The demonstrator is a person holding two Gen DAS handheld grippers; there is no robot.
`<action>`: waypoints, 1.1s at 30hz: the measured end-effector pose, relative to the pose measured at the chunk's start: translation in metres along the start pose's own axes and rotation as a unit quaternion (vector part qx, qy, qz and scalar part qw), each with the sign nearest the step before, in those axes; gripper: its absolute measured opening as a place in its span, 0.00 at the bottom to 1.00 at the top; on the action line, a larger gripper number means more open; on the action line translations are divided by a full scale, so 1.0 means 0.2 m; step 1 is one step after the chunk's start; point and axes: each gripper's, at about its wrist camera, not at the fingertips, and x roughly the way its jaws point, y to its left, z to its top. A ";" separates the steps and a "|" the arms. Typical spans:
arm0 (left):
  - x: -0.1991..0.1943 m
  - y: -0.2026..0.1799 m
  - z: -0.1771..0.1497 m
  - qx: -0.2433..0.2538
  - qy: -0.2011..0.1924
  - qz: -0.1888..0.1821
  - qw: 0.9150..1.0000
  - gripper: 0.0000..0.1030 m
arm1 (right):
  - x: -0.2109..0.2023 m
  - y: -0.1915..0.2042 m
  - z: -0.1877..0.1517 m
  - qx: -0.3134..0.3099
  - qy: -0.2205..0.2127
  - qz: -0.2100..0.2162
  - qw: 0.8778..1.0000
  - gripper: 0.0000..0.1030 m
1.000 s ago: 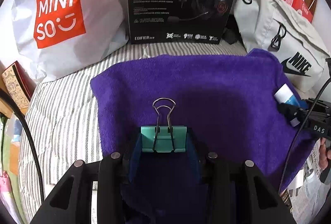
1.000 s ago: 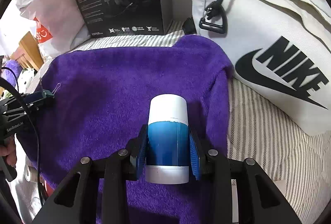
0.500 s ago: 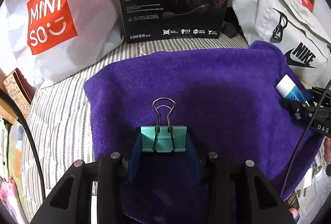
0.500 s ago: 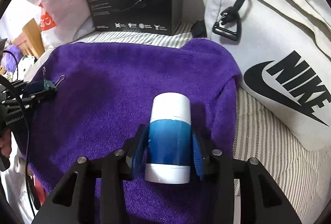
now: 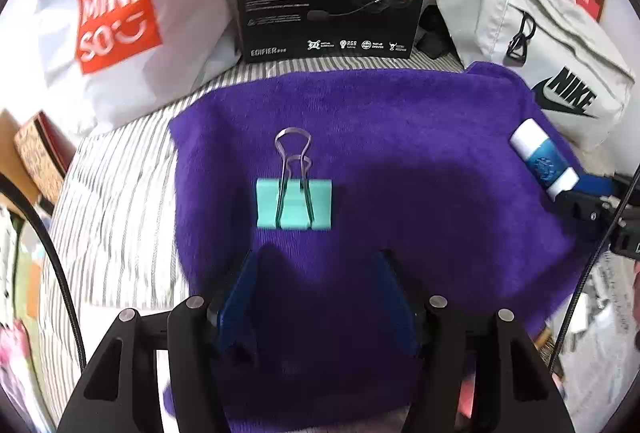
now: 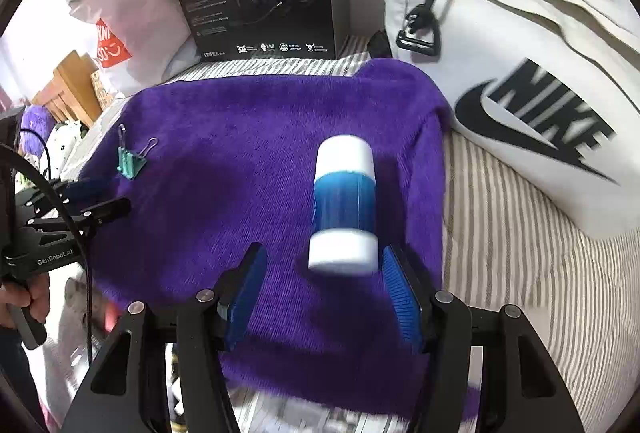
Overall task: Organize rigid objects
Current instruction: 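Open both tools to release clip and bottle on the towel, then withdraw, then grasp the white tape roll with the left tool while the right tool grasps the small white USB stick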
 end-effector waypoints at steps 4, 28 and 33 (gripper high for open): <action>-0.13 0.02 -0.07 -0.013 -0.011 -0.002 1.000 0.58 | -0.07 0.02 -0.08 -0.007 0.003 -0.013 1.000 0.65; -0.35 -0.14 -0.40 -0.002 -0.012 -0.011 1.000 0.58 | -0.56 0.08 -0.57 0.042 -0.018 -0.020 0.999 0.66; -0.28 -0.15 -0.39 0.019 -0.010 0.002 1.000 0.45 | -0.60 0.07 -0.60 0.048 -0.024 -0.020 0.998 0.66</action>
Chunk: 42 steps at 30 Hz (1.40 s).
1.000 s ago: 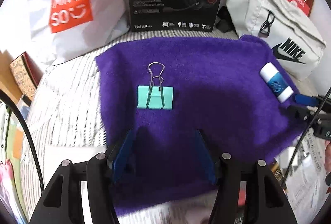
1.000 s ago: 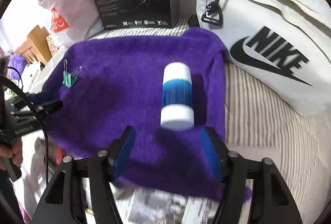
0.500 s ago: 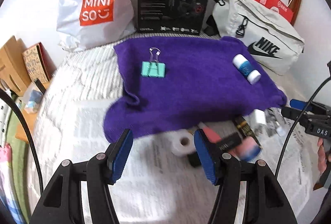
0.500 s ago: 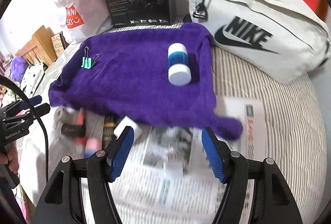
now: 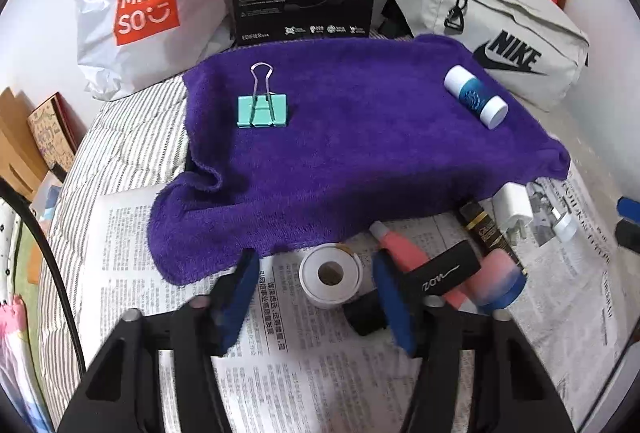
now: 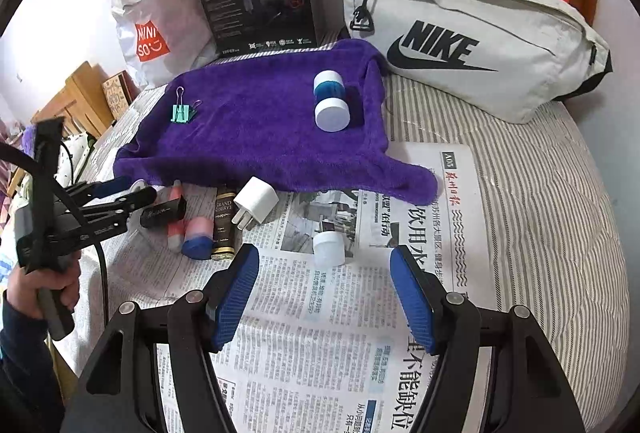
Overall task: Organize rigid objects
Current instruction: 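Grasp the white tape roll with the left tool while the right tool grasps the small white USB stick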
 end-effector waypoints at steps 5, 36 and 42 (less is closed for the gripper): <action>0.03 0.04 -0.03 -0.006 0.009 0.014 1.000 0.44 | -0.03 -0.01 -0.03 0.008 -0.007 0.008 1.000 0.66; -0.03 0.13 -0.14 0.001 0.010 -0.020 1.000 0.27 | 0.33 -0.03 -0.05 0.011 0.002 -0.008 1.000 0.57; -0.04 0.12 -0.15 -0.001 0.007 -0.019 1.000 0.27 | 0.34 0.01 -0.05 -0.017 -0.007 -0.031 0.999 0.33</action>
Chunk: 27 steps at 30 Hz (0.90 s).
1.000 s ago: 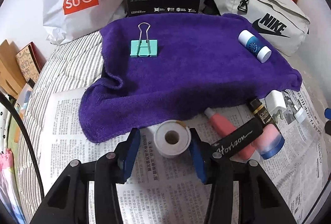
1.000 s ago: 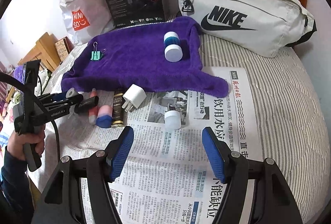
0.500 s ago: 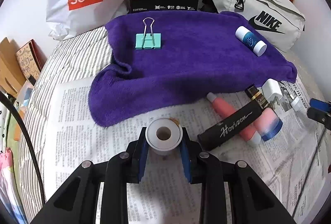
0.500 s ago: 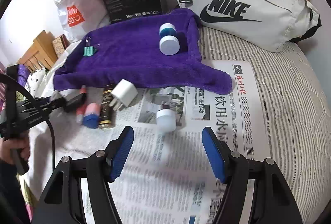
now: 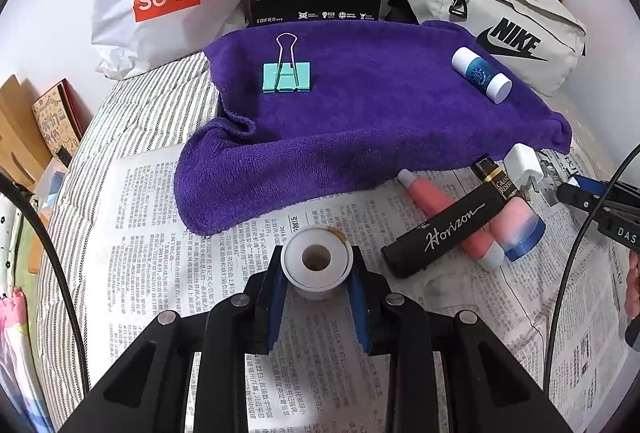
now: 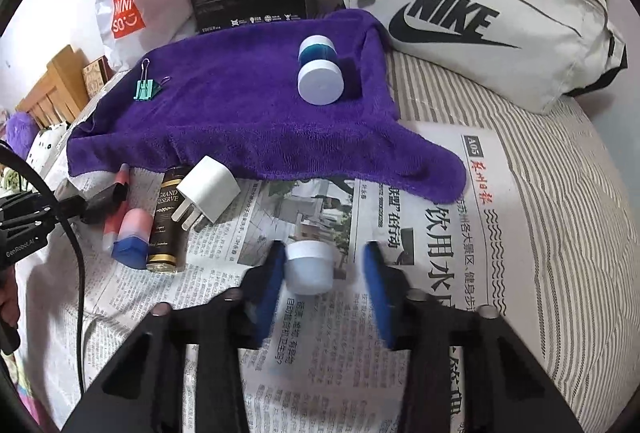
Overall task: Organize rigid objects
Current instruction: 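Grasp the white tape roll with the left tool while the right tool grasps the small white USB stick, then carry the tape roll and USB stick onto the purple towel with both tools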
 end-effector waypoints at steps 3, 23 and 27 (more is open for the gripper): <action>-0.01 0.00 -0.01 0.001 0.003 -0.002 1.000 0.27 | -0.02 -0.02 0.00 0.006 0.007 0.007 1.000 0.23; -0.10 0.03 -0.06 -0.008 0.008 -0.010 1.000 0.27 | -0.06 -0.03 0.00 0.007 0.019 0.052 0.998 0.23; -0.13 0.04 -0.04 -0.004 0.004 -0.010 1.000 0.27 | -0.09 -0.02 0.05 0.002 0.009 0.066 0.998 0.23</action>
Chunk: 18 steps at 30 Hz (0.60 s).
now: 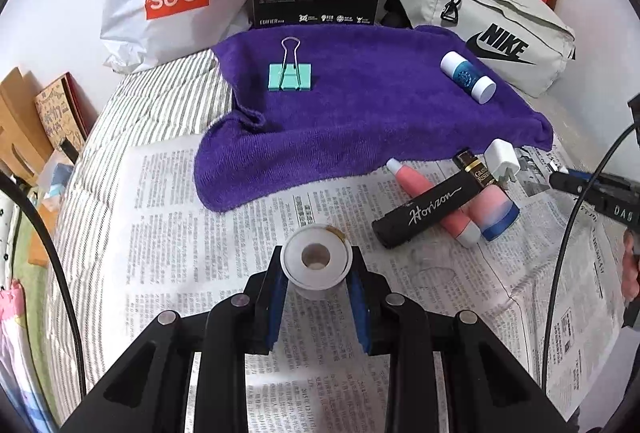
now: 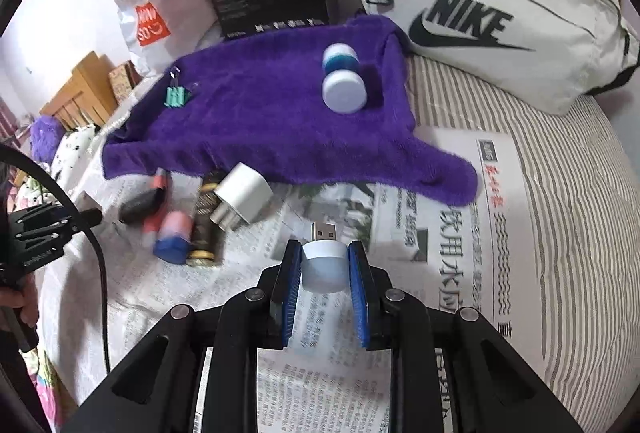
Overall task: Organize rigid objects
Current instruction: 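Carry the tape roll and USB stick onto the purple towel with both tools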
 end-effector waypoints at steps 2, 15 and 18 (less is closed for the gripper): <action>-0.01 0.01 0.01 0.003 -0.001 0.002 1.000 0.27 | -0.03 0.01 0.02 -0.002 -0.013 0.008 1.000 0.23; -0.03 0.02 0.14 0.006 -0.034 -0.018 0.999 0.27 | -0.09 0.09 0.13 -0.028 -0.044 0.028 0.998 0.23; -0.06 0.03 0.17 0.007 -0.047 -0.022 0.999 0.27 | -0.10 0.10 0.16 -0.033 -0.053 0.038 0.997 0.23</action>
